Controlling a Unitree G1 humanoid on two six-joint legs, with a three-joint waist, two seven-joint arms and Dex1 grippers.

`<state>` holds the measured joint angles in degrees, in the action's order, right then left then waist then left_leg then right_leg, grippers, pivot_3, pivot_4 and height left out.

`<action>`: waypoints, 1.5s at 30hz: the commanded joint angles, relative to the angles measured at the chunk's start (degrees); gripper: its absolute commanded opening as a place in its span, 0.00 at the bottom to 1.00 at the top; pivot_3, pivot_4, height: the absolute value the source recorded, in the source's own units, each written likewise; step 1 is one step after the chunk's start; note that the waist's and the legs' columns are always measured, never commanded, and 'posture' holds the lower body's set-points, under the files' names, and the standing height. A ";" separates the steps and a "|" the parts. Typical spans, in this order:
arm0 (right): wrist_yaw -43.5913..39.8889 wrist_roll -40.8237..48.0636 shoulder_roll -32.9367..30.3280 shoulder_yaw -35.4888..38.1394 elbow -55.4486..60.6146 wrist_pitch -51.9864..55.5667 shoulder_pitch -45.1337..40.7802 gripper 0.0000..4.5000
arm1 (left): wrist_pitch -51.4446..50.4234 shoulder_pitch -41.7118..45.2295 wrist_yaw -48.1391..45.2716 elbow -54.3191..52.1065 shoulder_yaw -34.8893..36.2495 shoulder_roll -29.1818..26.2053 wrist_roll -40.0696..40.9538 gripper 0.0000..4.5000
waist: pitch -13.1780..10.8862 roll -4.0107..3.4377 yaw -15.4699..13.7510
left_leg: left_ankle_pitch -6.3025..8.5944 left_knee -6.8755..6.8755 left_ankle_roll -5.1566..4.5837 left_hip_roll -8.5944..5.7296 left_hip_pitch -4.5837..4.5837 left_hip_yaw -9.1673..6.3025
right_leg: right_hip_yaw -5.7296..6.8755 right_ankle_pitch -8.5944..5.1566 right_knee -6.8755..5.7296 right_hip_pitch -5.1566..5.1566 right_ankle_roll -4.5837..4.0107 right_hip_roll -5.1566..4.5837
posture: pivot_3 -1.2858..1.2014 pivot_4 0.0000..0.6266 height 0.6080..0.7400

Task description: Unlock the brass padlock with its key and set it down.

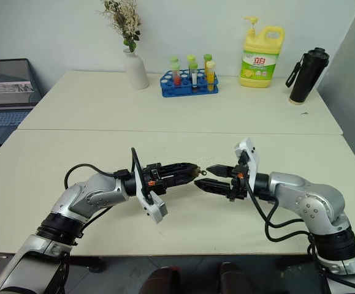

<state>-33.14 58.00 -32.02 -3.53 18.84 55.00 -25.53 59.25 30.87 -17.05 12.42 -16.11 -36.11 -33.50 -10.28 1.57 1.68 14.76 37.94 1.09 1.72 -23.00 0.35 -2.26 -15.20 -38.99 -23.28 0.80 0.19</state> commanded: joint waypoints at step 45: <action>-5.60 -9.86 3.91 0.85 -4.70 0.40 -5.44 0.03 | -56.86 -11.56 -25.34 -32.02 1.43 -5.91 62.46 0.93 | -0.01 0.00 0.03 | 0.00 0.02 0.00 0.00 -0.01 -0.10 | 0.06 -0.04 -0.02 0.00 0.07 0.07 | 0.52 0.24 1.00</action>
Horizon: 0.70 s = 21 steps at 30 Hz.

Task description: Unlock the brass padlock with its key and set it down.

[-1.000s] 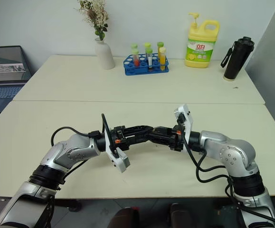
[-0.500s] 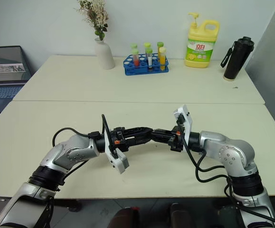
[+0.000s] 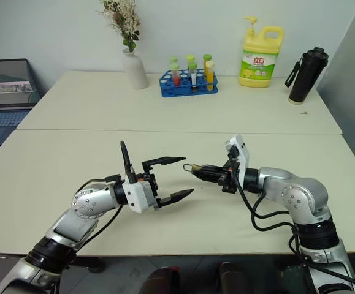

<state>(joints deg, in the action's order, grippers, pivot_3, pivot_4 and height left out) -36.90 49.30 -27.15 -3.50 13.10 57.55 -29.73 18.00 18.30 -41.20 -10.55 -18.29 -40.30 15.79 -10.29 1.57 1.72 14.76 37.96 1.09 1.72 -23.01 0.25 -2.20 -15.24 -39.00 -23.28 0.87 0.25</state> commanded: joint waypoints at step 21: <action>-11.50 -6.62 -3.13 -1.23 5.47 -9.06 -1.42 0.03 | -26.20 13.18 -15.75 11.64 8.89 6.63 9.23 0.00 | -0.01 0.00 -0.05 | 0.00 0.00 0.00 0.01 0.02 0.03 | -0.10 -0.07 0.04 -0.01 0.10 0.35 | 0.52 0.24 1.00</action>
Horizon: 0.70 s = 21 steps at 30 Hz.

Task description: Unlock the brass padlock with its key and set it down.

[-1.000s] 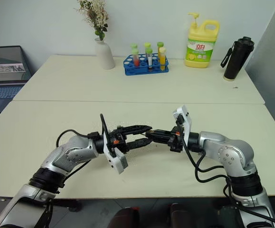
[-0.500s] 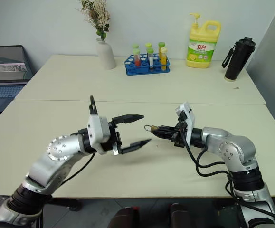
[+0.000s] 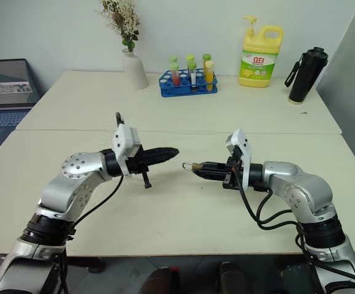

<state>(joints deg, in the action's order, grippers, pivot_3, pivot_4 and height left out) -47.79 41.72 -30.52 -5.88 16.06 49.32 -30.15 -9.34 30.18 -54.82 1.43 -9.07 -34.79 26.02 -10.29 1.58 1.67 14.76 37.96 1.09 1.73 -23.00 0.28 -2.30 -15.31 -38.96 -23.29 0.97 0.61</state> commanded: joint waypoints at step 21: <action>-0.03 -0.19 0.30 1.76 0.78 -0.73 -0.59 0.03 | -11.19 -3.56 -6.42 -12.36 3.43 1.44 3.23 0.00 | 0.00 0.00 0.06 | 0.00 0.00 0.00 0.01 0.00 -0.02 | 0.00 -0.06 -0.01 0.00 0.10 -0.01 | 0.52 0.24 1.00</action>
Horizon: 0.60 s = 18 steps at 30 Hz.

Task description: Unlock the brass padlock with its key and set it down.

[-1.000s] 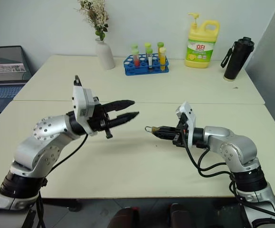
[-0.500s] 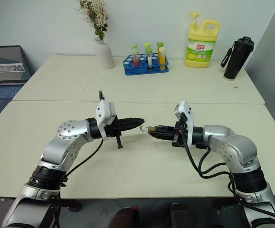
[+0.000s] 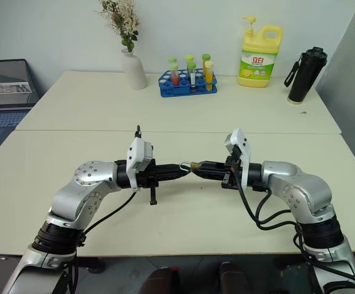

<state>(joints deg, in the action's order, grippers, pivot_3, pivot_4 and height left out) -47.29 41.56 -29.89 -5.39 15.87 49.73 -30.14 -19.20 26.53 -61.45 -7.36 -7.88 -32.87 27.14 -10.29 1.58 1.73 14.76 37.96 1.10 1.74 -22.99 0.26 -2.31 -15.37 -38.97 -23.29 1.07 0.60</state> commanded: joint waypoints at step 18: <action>-2.61 -2.35 -0.80 -0.04 1.06 -1.97 0.09 0.03 | -9.29 0.86 3.37 -5.94 5.13 0.84 7.48 0.00 | 0.00 0.00 -0.03 | 0.00 0.00 0.00 0.00 0.00 0.00 | -0.01 0.00 0.00 0.00 0.00 -0.01 | 0.52 0.24 1.00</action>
<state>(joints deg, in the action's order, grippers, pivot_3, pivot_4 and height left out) -48.93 38.96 -30.35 -5.80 15.24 48.70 -29.93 -29.56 26.54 -58.66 -12.80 -4.14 -32.26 34.87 -10.30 1.58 1.70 14.76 37.96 1.10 1.73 -22.99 0.26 -2.31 -15.37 -38.97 -23.29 1.06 0.59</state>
